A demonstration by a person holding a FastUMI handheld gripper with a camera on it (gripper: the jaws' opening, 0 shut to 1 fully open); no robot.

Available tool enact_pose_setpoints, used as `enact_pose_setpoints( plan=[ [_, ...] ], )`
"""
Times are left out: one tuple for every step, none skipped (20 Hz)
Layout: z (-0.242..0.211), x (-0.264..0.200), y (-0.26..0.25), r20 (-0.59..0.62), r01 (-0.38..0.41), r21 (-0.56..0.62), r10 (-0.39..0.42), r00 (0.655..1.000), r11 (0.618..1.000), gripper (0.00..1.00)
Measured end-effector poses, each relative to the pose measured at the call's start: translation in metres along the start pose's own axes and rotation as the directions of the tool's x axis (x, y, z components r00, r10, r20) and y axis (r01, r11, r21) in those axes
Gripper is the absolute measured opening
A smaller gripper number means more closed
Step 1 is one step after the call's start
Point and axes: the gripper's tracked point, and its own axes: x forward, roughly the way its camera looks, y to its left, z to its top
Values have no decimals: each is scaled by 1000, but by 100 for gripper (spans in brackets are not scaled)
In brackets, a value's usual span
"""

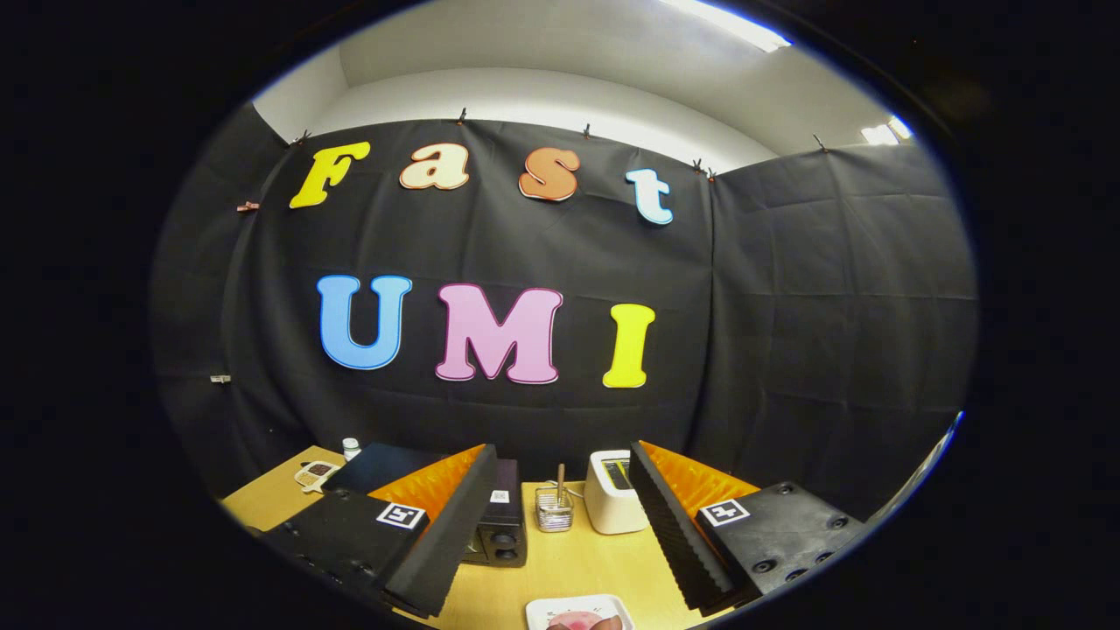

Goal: Open the toaster oven, put the food inside, and close the toaster oven door.

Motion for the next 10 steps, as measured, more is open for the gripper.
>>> enact_pose_setpoints(
  plan=[
    [-2,2,11,-4,-12,7,12,1000,1000,98],
    [-5,5,24,-7,-24,12,24,1000,1000,98],
    [-7,8,37,-9,-38,15,38,999,999,98],
    [-10,10,51,-11,-53,18,53,999,998,98],
    [-13,13,64,-17,-66,22,66,998,998,98],
    [-18,16,78,-25,-79,35,80,996,996,98],
    [-23,20,91,-34,-89,53,91,995,995,98],
    [-29,24,105,-45,-95,73,98,994,993,98],
    [-34,30,116,-54,-97,82,102,993,992,98],
    [-40,35,126,-63,-95,86,101,993,992,98]
  ],
)
